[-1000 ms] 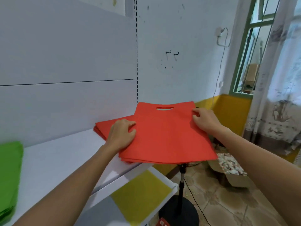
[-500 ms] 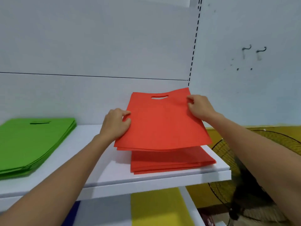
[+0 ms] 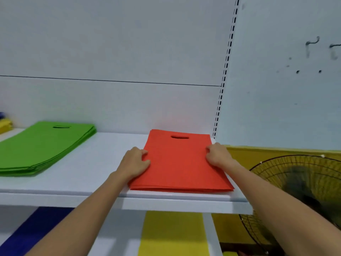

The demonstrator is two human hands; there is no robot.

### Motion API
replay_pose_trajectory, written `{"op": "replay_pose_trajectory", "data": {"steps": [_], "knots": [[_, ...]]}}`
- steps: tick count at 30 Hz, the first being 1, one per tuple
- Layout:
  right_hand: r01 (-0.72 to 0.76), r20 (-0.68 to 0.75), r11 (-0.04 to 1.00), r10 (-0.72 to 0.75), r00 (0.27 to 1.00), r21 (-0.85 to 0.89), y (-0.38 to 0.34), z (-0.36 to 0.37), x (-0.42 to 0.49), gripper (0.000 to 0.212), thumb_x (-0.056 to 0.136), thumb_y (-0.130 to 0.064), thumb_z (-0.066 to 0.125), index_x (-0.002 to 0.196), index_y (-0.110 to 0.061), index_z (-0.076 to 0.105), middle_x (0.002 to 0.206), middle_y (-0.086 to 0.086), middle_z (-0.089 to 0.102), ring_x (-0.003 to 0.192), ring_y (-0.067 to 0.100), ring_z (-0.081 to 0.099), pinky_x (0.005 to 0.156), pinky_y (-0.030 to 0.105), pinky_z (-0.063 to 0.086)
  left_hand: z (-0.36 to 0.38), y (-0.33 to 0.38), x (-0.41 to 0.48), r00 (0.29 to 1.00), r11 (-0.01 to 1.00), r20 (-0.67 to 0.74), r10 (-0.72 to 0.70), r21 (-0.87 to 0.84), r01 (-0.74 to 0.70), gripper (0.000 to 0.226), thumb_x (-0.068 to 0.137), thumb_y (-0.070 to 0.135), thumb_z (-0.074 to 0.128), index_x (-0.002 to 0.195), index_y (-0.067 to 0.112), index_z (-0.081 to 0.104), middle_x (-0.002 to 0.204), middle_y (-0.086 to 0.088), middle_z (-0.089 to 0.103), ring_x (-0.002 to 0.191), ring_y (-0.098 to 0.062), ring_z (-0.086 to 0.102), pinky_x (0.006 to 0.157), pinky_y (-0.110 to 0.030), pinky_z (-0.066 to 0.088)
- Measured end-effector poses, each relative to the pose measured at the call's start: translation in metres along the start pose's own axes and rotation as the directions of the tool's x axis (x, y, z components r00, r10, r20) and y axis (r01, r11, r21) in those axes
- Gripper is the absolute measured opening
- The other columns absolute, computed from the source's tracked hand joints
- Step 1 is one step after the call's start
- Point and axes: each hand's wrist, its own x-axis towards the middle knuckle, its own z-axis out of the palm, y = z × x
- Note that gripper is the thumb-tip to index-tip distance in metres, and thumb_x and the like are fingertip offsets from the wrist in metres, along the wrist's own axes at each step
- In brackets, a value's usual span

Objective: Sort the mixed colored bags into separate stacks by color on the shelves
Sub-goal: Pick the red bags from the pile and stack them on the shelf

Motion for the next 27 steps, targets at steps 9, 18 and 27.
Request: {"op": "replay_pose_trajectory", "data": {"steps": [9, 18, 27], "knots": [[-0.096, 0.029, 0.994, 0.095, 0.995, 0.056, -0.008, -0.009, -0.006, 0.031, 0.09, -0.018, 0.041, 0.114, -0.003, 0.053, 0.122, 0.018, 0.057, 0.113, 0.035, 0.053, 0.089, 0.035, 0.043, 0.0, 0.015, 0.006, 0.994, 0.988, 0.032, -0.107, -0.111, 0.11, 0.048, 0.088, 0.027, 0.052, 0.134, 0.015, 0.046, 0.133, -0.009, 0.053, 0.12, -0.025, 0.049, 0.096, -0.029, 0.038], [0.104, -0.139, 0.995, -0.102, 0.985, 0.007, -0.142, -0.037, -0.008, 0.032, 0.09, -0.018, 0.043, 0.118, -0.003, 0.051, 0.126, 0.017, 0.051, 0.12, 0.036, 0.041, 0.097, 0.043, 0.035, -0.094, -0.072, -0.021, 0.972, 0.985, -0.19, -0.135, -0.136, 0.11, 0.037, 0.086, 0.009, 0.051, 0.121, 0.017, 0.06, 0.127, -0.004, 0.057, 0.108, -0.019, 0.056, 0.091, -0.024, 0.039], [0.592, -0.15, 0.778, -0.573, 0.806, 0.211, -0.424, 0.009, -0.067, 0.042, 0.088, -0.017, 0.048, 0.13, -0.009, 0.049, 0.131, 0.015, 0.051, 0.124, 0.033, 0.043, 0.098, 0.04, 0.038, -0.233, -0.246, -0.135, 0.849, 0.925, -0.406, -0.338, 0.022, 0.379, 0.036, 0.086, 0.014, 0.055, 0.122, 0.019, 0.059, 0.125, -0.007, 0.054, 0.111, -0.021, 0.053, 0.092, -0.028, 0.038]]}}
